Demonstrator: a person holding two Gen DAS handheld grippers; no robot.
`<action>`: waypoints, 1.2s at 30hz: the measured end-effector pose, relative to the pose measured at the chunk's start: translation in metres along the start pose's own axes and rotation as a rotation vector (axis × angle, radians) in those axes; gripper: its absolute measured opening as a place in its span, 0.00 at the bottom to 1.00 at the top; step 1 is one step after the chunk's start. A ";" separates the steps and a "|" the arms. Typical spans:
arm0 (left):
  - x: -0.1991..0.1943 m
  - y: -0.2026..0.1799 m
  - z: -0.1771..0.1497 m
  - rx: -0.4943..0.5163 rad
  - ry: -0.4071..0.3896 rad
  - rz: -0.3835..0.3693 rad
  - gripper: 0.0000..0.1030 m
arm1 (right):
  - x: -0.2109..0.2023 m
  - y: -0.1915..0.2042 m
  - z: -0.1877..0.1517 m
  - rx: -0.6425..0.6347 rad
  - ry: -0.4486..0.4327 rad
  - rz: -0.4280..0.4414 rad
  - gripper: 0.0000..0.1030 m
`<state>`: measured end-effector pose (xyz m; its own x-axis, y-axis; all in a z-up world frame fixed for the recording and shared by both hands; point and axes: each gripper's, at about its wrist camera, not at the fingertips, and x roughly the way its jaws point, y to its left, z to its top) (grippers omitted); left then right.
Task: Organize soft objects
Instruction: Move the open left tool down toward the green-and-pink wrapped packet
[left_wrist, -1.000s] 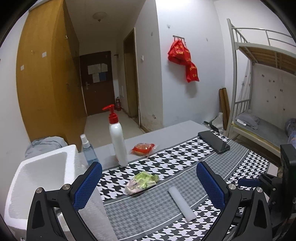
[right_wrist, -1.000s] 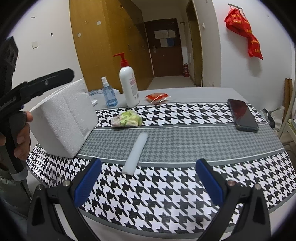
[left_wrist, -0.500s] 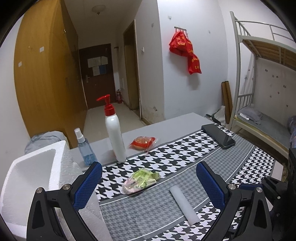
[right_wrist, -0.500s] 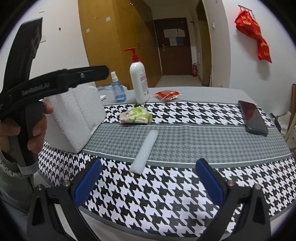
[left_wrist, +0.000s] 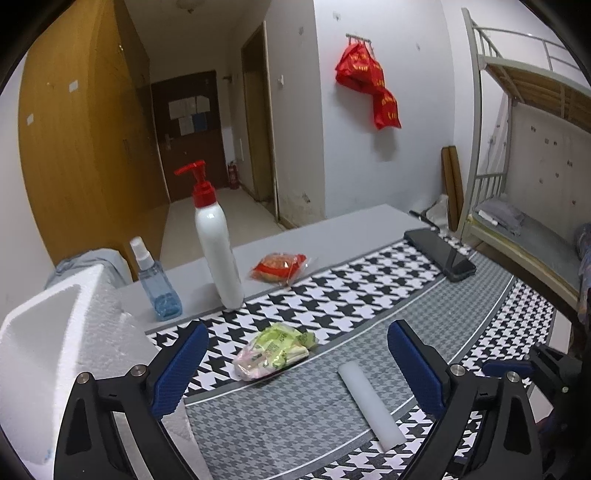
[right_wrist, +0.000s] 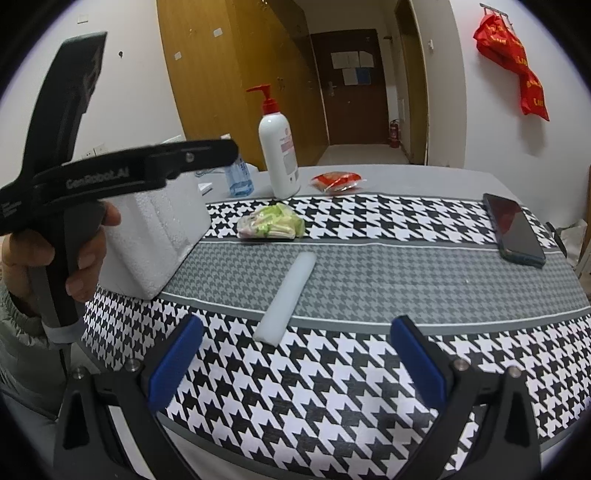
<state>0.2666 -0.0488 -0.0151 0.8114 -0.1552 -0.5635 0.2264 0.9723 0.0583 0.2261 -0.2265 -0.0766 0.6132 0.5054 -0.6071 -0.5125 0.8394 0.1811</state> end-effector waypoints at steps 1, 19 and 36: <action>0.004 -0.002 -0.001 0.006 0.011 -0.003 0.93 | 0.000 -0.001 0.000 0.001 0.001 0.000 1.00; 0.049 -0.002 -0.010 -0.012 0.096 -0.017 0.86 | 0.012 -0.002 0.001 -0.021 0.024 0.034 1.00; 0.041 0.032 -0.027 -0.062 0.130 0.057 0.83 | 0.017 0.003 0.005 -0.034 0.034 0.053 1.00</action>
<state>0.2923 -0.0191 -0.0581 0.7447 -0.0792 -0.6626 0.1449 0.9884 0.0448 0.2380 -0.2140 -0.0821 0.5643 0.5411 -0.6234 -0.5642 0.8041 0.1873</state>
